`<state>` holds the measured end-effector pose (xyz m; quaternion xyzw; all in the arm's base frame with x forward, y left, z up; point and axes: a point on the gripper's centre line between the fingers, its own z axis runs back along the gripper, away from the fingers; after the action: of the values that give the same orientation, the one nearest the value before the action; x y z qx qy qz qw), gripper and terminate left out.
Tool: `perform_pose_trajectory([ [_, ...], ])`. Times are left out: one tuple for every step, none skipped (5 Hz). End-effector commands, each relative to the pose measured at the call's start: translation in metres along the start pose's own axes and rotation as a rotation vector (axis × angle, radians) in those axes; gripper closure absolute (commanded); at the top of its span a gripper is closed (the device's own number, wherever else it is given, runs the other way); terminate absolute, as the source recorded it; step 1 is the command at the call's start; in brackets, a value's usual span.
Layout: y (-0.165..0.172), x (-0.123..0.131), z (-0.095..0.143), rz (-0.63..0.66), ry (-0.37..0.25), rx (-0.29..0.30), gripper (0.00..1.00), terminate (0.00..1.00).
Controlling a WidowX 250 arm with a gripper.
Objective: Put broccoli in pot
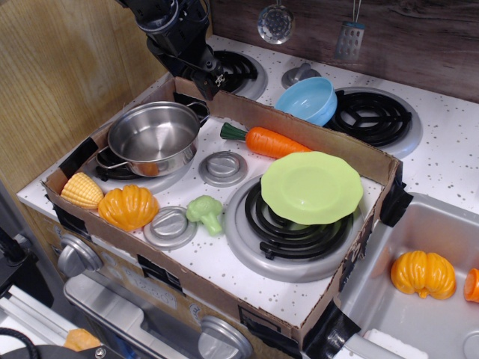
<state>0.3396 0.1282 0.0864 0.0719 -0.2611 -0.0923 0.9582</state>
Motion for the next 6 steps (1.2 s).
perform_pose_trajectory([
  [0.000, 0.000, 0.000, 0.000, 0.000, 0.000, 0.00, 0.00],
  [-0.019, -0.013, 0.008, 0.033, 0.020, 0.022, 0.00, 0.00],
  [-0.035, -0.020, 0.019, 0.050, 0.040, 0.038, 0.00, 0.00],
  [-0.047, -0.020, 0.037, 0.054, 0.059, 0.086, 0.00, 0.00],
  [-0.062, -0.029, 0.039, 0.084, 0.100, 0.085, 0.00, 0.00],
  [-0.087, -0.062, 0.024, 0.170, 0.135, 0.042, 0.00, 0.00],
])
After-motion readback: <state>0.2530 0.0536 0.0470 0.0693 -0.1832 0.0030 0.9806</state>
